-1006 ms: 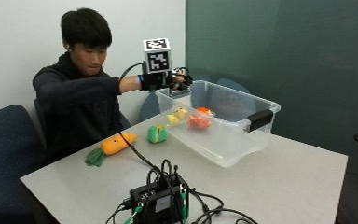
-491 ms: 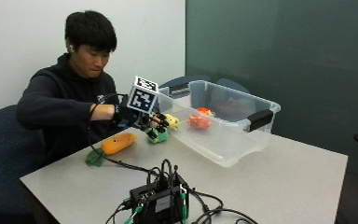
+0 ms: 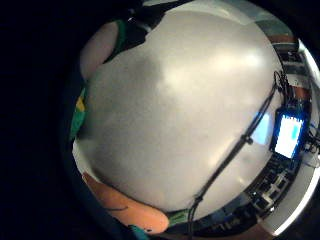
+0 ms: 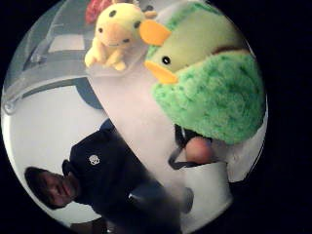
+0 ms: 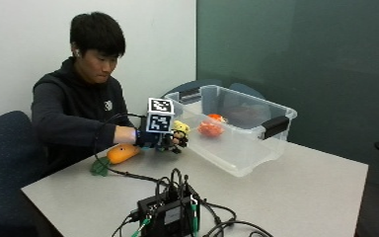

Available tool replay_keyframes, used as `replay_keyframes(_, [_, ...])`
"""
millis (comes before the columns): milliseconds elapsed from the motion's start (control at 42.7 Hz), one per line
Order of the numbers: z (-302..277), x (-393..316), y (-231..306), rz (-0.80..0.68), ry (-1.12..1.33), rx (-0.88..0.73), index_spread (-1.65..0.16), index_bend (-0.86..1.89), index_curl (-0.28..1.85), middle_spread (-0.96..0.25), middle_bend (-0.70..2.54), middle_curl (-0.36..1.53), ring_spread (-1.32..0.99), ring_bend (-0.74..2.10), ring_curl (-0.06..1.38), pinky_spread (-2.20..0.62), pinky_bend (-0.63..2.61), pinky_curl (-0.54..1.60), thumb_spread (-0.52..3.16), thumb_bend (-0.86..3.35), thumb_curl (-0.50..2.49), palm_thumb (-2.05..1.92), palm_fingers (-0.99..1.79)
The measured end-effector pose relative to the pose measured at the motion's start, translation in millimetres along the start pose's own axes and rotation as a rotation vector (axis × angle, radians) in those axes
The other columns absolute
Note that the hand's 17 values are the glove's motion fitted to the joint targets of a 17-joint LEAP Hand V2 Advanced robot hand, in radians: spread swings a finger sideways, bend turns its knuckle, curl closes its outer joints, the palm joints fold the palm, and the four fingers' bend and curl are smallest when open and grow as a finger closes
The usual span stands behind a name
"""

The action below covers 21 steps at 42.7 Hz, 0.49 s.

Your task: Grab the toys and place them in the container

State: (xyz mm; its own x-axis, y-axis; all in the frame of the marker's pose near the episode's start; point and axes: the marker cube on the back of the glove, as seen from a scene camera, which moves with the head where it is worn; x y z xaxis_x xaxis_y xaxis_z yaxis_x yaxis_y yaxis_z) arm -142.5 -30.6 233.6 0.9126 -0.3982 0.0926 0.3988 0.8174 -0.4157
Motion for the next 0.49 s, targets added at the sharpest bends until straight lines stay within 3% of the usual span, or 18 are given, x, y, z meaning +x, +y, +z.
replay_keyframes(164, [-5, -1, -1, 0.003, -0.056, 0.095, -0.26, 0.76, 0.46, -0.09, 0.18, 0.28, -0.10, 0.15, 0.23, 0.00, 0.57, 0.33, 1.22, 0.15, 0.48, 0.61, 0.22])
replay_keyframes(304, [-24, -10, 9, 0.011, -0.024, 0.129, -0.22, 0.91, 0.55, -0.17, 0.29, 0.33, -0.18, 0.16, 0.21, -0.03, 0.52, 0.31, 1.11, 0.15, 0.54, 0.69, 0.32])
replay_keyframes(491, [-159, -41, 25, -0.014, -0.109, 0.421, -0.18, 0.97, 0.65, -0.24, 0.38, 0.39, -0.24, 0.18, 0.21, -0.05, 0.51, 0.32, 1.02, 0.13, 0.59, 0.71, 0.31])
